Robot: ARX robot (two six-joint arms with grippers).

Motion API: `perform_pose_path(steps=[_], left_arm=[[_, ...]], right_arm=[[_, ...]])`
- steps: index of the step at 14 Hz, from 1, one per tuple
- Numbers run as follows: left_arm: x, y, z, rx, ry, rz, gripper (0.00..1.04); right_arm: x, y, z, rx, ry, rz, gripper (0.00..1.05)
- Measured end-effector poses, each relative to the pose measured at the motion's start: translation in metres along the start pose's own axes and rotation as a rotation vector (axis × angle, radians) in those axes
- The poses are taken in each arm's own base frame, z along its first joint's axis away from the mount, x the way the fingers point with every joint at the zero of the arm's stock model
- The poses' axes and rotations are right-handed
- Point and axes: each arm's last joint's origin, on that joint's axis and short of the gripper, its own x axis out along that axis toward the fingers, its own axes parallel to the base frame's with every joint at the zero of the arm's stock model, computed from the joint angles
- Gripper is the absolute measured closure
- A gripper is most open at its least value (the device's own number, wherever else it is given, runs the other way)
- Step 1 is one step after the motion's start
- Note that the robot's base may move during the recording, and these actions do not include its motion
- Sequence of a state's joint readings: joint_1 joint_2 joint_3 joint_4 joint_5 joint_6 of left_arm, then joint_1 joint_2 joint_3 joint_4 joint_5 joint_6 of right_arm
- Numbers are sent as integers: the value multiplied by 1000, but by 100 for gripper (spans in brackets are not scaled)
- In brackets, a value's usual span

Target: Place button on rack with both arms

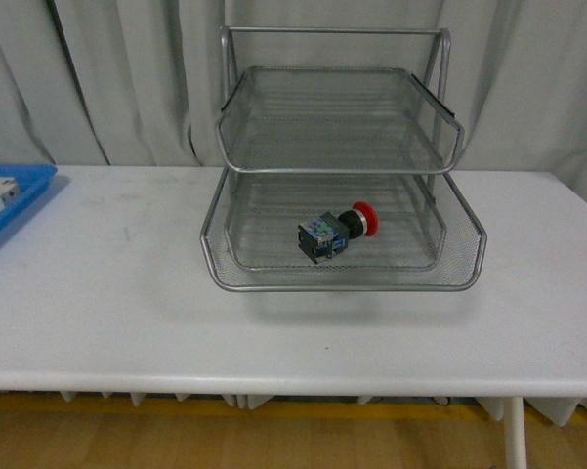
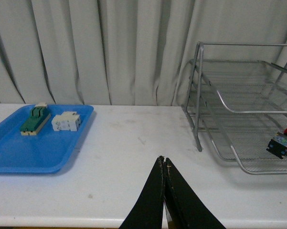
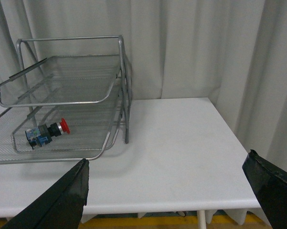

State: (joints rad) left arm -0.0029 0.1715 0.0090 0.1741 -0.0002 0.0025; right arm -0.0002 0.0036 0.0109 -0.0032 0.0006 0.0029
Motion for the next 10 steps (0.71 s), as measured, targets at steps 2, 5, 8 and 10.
perform_pose_path(steps=[2,5,8,10], left_arm=[[-10,0,-1,0,-6,-1,103],[-10,0,-3,0,13,0,103],[-10,0,-3,-2,15,0,66],[-10,0,-3,-2,14,0,41]], right_arm=[[0,0,0,0,1,0,6],[0,0,0,0,0,0,6],[0,0,0,0,0,0,6],[0,0,0,0,0,0,6]])
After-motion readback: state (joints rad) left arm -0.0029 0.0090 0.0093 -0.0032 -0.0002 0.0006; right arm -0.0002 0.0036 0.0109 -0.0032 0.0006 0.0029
